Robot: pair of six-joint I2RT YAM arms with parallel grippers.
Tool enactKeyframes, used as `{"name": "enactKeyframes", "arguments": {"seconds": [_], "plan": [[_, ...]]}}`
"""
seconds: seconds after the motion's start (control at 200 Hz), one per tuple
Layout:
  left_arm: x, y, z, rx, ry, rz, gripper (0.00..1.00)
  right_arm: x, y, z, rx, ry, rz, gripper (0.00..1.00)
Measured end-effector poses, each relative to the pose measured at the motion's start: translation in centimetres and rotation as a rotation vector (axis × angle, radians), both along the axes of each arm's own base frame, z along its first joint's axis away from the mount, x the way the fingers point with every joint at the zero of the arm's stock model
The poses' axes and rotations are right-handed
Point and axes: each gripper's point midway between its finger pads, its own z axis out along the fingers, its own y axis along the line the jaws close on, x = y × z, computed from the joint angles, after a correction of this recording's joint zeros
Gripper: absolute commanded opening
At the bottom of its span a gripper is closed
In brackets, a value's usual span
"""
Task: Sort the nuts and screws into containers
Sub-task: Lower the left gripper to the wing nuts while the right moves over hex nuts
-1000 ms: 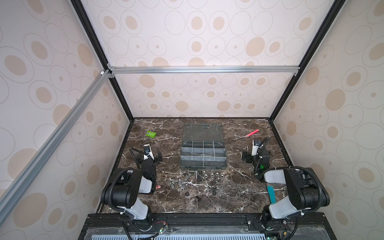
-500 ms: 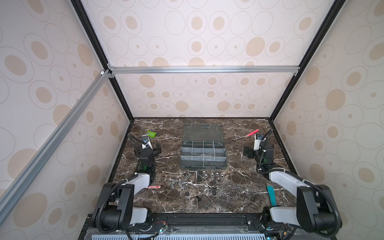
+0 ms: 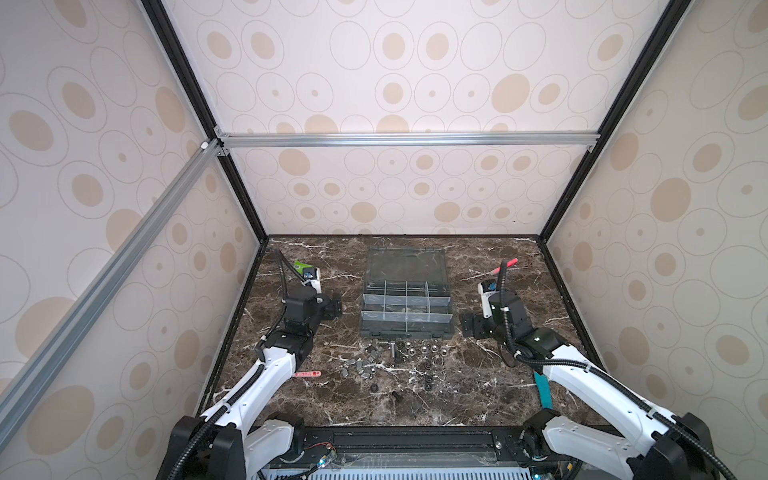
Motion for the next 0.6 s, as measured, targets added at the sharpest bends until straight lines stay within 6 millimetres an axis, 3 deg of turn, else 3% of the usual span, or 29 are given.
{"name": "enactKeyframes", "arguments": {"seconds": [0.28,0.6], "plan": [[-4.6,-3.4,-5.9,-0.079,0.189,-0.09,0.79,-1.8,2.2,-1.1,0.063,0.063,-0.025,1.0],[-7.6,-5.7,-7.8,-0.123,0.285,-0.128,0.69,-2.3,1.1,-2.7,0.036,0.127,-0.132,1.0]]}}
